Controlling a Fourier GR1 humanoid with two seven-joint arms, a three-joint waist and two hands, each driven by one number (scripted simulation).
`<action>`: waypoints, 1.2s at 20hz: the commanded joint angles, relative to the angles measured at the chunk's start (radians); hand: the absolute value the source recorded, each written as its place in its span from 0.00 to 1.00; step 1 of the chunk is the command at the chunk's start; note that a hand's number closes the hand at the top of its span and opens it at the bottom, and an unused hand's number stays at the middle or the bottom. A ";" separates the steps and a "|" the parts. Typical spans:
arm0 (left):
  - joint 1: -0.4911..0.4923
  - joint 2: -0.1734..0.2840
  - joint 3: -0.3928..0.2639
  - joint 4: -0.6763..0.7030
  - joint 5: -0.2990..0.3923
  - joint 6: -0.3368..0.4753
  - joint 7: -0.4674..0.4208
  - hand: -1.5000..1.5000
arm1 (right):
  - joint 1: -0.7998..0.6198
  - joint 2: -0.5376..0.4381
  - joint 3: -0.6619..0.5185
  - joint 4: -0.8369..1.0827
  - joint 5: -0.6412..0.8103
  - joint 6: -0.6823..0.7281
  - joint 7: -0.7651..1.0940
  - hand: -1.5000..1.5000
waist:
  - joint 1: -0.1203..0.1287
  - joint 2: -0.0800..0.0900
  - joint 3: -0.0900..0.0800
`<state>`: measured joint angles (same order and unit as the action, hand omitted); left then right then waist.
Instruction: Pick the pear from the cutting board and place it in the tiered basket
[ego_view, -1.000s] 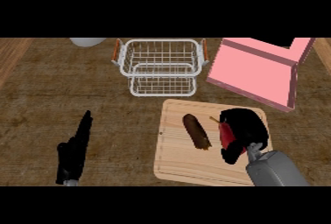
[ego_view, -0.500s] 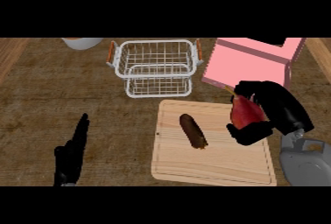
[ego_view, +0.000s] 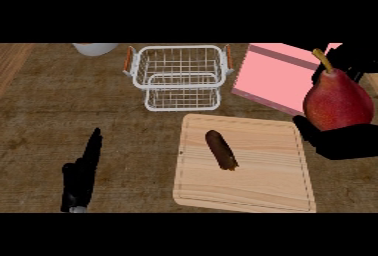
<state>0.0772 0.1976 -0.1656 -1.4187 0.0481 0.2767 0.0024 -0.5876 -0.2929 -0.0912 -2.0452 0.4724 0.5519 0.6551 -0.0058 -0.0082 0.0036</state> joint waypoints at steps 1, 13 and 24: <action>0.031 -0.022 -0.028 -0.056 -0.026 0.028 0.058 0.50 | -0.192 0.035 0.042 0.001 0.004 0.014 0.183 1.00 | 0.016 0.005 -0.005; 0.032 -0.051 -0.004 0.036 -0.030 -0.012 -0.025 0.50 | -0.396 0.104 0.110 0.298 0.111 -0.109 0.212 1.00 | 0.016 0.008 -0.005; -0.026 -0.030 0.043 0.070 -0.028 -0.046 -0.010 0.50 | -0.557 0.125 0.117 0.763 0.179 -0.240 -0.061 1.00 | 0.022 0.012 -0.005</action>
<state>0.0570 0.1565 -0.1515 -1.4070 0.0014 0.2578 -0.0040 -1.1201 -0.1894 -0.0033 -1.3933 0.6167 0.3525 0.6607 0.0172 0.0003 0.0035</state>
